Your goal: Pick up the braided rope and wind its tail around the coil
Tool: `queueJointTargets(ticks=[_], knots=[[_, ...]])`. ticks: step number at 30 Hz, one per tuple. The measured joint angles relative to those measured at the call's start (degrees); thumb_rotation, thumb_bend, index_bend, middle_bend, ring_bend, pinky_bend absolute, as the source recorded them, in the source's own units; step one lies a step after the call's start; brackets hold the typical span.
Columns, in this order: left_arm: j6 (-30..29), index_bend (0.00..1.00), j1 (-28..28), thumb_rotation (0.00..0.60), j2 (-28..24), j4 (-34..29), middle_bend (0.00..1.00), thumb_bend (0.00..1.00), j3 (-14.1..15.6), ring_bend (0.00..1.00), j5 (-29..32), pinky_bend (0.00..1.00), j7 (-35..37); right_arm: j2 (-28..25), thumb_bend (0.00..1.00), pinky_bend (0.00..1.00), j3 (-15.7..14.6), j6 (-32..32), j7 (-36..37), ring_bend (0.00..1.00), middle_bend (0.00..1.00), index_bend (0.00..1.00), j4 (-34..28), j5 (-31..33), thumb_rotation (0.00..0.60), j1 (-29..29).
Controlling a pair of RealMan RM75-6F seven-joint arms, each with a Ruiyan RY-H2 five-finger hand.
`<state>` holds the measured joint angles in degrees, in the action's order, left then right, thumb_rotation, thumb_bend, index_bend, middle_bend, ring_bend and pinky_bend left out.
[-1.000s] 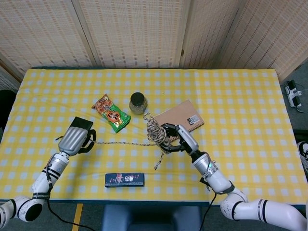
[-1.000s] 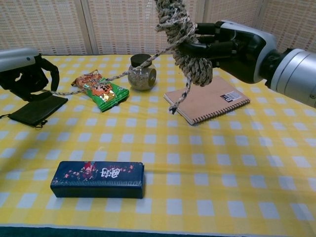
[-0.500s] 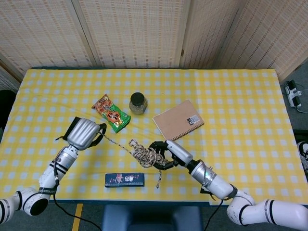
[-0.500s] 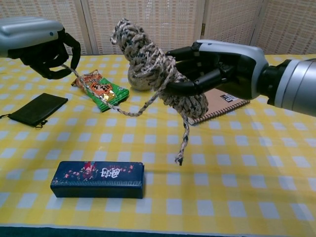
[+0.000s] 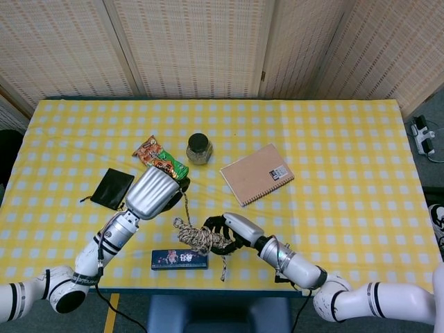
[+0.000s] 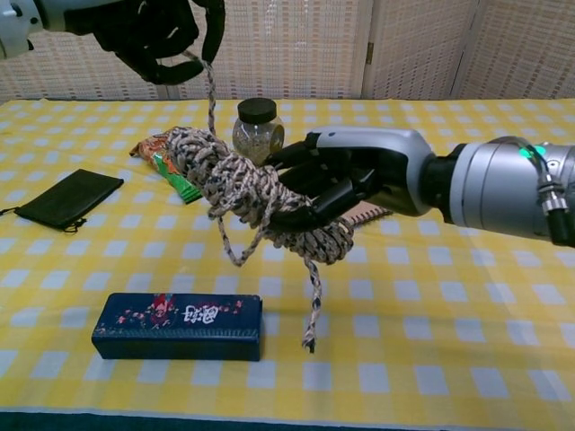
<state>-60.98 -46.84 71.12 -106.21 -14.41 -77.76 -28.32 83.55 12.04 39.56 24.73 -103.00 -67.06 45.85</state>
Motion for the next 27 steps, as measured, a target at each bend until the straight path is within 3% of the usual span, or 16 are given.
queueJointTargets(ticks=[8,16,22,27], knots=[[-0.9,0.64,-0.9,0.600,2.2,-2.4,0.87,0.51,0.7,0.82,-1.6,0.80,-2.1,5.4,0.63,0.67,0.8,0.6,-6.5,0.75,0.71,0.86,2.5,11.4,0.600,3.1],[-3.0,0.64,1.2,0.600,1.8,-5.6,0.88,0.51,4.5,0.82,-7.6,0.80,1.5,12.3,0.63,0.68,4.6,7.2,-8.5,0.75,0.72,0.87,5.4,23.0,0.600,3.6],[-5.7,0.64,4.0,0.600,0.9,-6.3,0.87,0.51,7.6,0.82,-12.4,0.80,5.9,16.2,0.64,0.68,7.7,12.3,-5.9,0.75,0.72,0.87,7.8,23.1,0.600,1.5],[-8.6,0.64,7.0,0.600,-0.2,-5.0,0.88,0.51,9.8,0.82,-14.7,0.80,10.0,16.8,0.64,0.68,9.2,12.8,-0.8,0.76,0.72,0.87,8.6,18.8,0.600,-1.2]])
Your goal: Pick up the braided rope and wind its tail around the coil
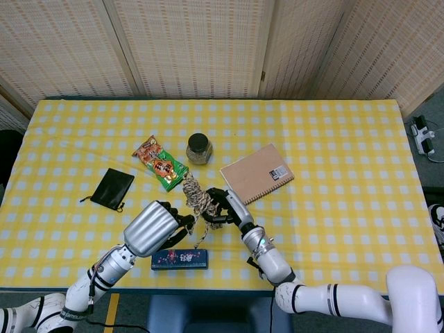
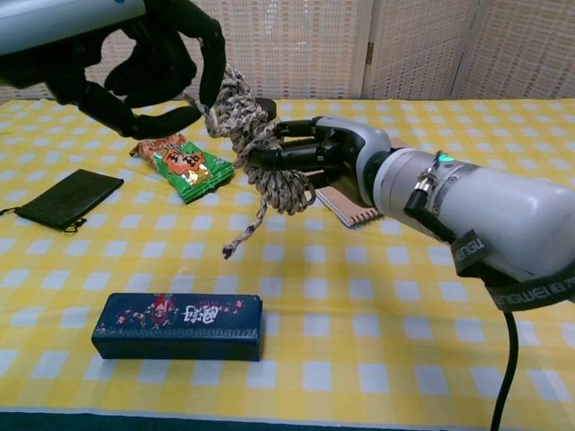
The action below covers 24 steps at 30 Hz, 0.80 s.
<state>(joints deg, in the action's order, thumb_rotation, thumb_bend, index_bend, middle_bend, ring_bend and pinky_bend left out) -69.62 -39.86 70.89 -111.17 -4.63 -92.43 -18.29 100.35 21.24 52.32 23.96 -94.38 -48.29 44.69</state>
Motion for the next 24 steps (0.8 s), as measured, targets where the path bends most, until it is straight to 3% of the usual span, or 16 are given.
queueJointTargets(ticks=[12,24], knots=[[-1.5,0.64,4.7,0.600,-1.7,7.9,0.88,0.51,1.7,0.82,3.3,0.80,9.5,-5.1,0.64,0.68,1.2,-2.8,11.6,0.76,0.72,0.88,-0.4,-11.7,0.600,-6.0],[2.3,0.64,5.4,0.600,-0.6,13.3,0.88,0.51,0.7,0.82,8.6,0.80,12.0,-8.8,0.64,0.68,0.6,-3.6,16.8,0.77,0.73,0.88,-1.2,-17.6,0.600,-8.6]])
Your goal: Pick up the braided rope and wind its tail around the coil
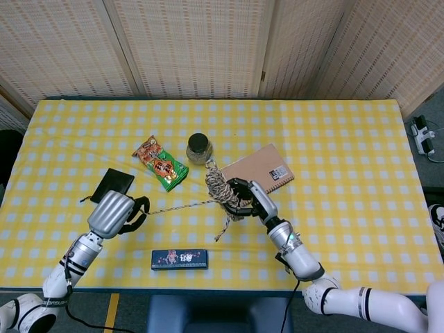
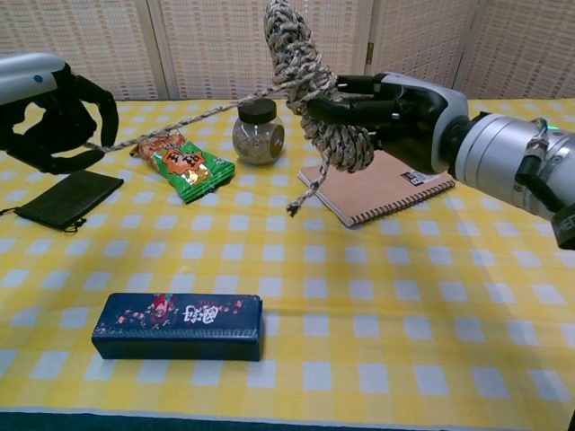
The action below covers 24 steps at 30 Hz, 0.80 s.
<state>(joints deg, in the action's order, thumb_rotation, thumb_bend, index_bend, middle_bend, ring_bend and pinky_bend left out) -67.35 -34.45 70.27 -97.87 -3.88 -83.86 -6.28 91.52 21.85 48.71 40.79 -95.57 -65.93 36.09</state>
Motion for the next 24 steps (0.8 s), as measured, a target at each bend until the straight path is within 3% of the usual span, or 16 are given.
queueJointTargets(ticks=[10,24], knots=[[2.9,0.64,-0.5,0.600,1.6,2.4,0.87,0.51,-0.9,0.82,2.3,0.80,1.2,-1.4,0.64,0.68,-0.5,0.5,2.0,0.77,0.73,0.89,-0.1,-3.2,0.600,-0.7],[9.1,0.64,-5.3,0.600,1.4,-0.7,0.88,0.51,-2.7,0.82,0.7,0.80,1.5,-3.9,0.64,0.68,-3.9,-0.4,-2.0,0.77,0.73,0.89,-2.1,-11.6,0.600,1.7]])
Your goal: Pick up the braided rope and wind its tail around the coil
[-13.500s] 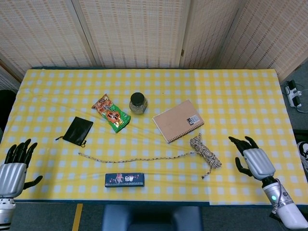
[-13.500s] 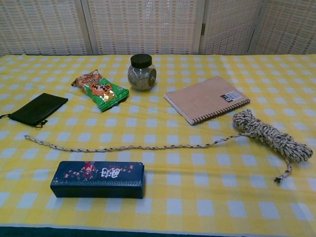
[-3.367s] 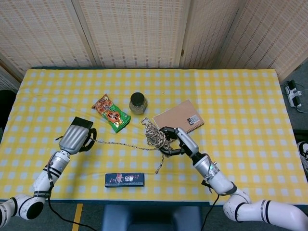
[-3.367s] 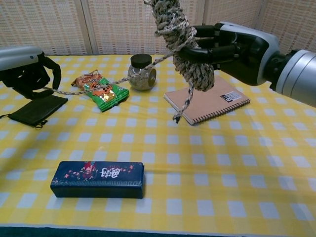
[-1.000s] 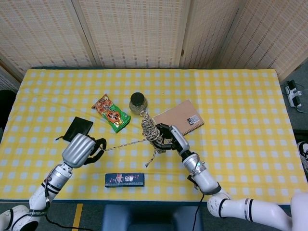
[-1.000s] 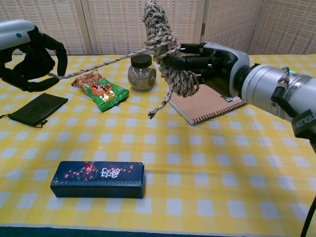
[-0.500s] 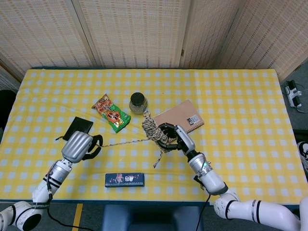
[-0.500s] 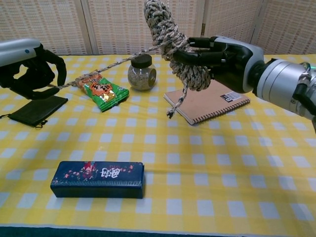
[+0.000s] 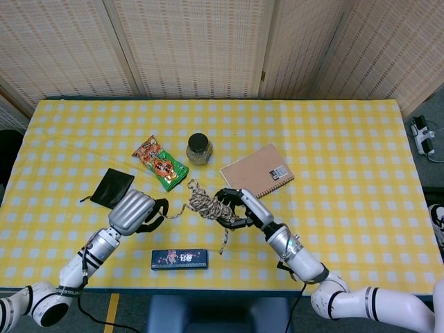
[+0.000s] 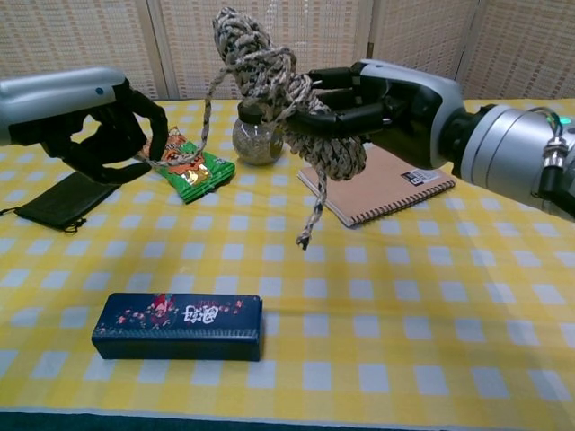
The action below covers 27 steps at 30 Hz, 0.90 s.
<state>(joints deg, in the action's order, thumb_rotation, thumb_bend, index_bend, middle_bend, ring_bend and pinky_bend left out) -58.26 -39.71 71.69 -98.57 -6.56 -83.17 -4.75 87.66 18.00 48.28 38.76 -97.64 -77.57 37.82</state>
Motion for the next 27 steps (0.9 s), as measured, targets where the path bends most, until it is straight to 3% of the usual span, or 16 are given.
queueJointTargets(ticks=[7,22,27], knots=[[2.7,0.64,-2.6,0.600,0.7,-0.8,0.87,0.51,-1.0,0.82,0.7,0.80,-2.0,-0.6,0.64,0.68,-0.8,3.0,-3.6,0.77,0.73,0.89,-2.3,-1.5,0.600,0.4],[0.1,0.64,-1.6,0.600,2.0,-1.9,0.88,0.51,1.7,0.82,-2.7,0.80,-5.7,4.1,0.64,0.68,0.4,14.7,-8.8,0.77,0.73,0.89,0.0,-2.6,0.600,-0.5],[0.2,0.64,-1.4,0.600,2.1,-2.1,0.88,0.51,2.3,0.82,-3.3,0.80,-6.2,4.5,0.64,0.68,0.1,15.5,-7.5,0.77,0.73,0.89,0.3,-3.8,0.600,-0.4]])
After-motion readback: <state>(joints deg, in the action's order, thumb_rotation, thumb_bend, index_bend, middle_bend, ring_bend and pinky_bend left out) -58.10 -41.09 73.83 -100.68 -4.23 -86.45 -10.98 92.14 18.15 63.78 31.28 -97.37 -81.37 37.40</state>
